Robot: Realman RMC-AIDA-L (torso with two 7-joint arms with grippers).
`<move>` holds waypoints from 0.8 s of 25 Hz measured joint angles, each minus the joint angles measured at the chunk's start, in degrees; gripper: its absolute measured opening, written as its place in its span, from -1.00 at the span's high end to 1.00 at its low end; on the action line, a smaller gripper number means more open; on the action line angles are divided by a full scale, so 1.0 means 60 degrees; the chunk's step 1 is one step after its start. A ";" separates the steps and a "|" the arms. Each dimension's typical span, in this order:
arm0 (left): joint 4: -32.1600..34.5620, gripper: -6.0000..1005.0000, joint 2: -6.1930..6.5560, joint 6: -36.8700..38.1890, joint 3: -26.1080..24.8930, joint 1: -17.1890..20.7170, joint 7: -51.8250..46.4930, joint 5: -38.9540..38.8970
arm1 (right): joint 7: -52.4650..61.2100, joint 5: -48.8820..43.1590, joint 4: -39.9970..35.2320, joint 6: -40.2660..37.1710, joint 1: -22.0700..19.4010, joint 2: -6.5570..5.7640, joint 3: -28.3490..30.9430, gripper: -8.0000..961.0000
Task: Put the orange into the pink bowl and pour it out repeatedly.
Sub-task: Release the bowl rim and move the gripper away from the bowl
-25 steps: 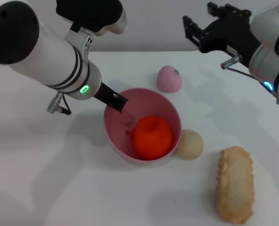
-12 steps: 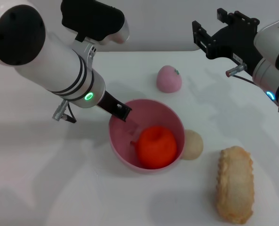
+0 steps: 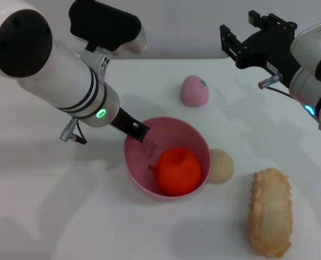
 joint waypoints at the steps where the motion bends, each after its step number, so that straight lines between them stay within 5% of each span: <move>1: -0.0058 0.77 -0.0001 0.0021 -0.0006 -0.0001 0.0014 -0.0001 | 0.0005 0.0016 0.0006 -0.0001 0.0002 0.0000 0.0002 -0.22; 18: -0.0128 0.69 0.0041 0.1042 0.0001 0.0069 0.0125 -0.0055 | 0.0030 0.0040 0.0103 -0.0009 0.0020 0.0000 0.0026 -0.23; 20: -0.0130 0.53 0.0051 0.1304 -0.0037 0.0069 0.0173 0.0041 | 0.0030 0.0041 0.0120 -0.0013 0.0022 0.0000 0.0042 -0.23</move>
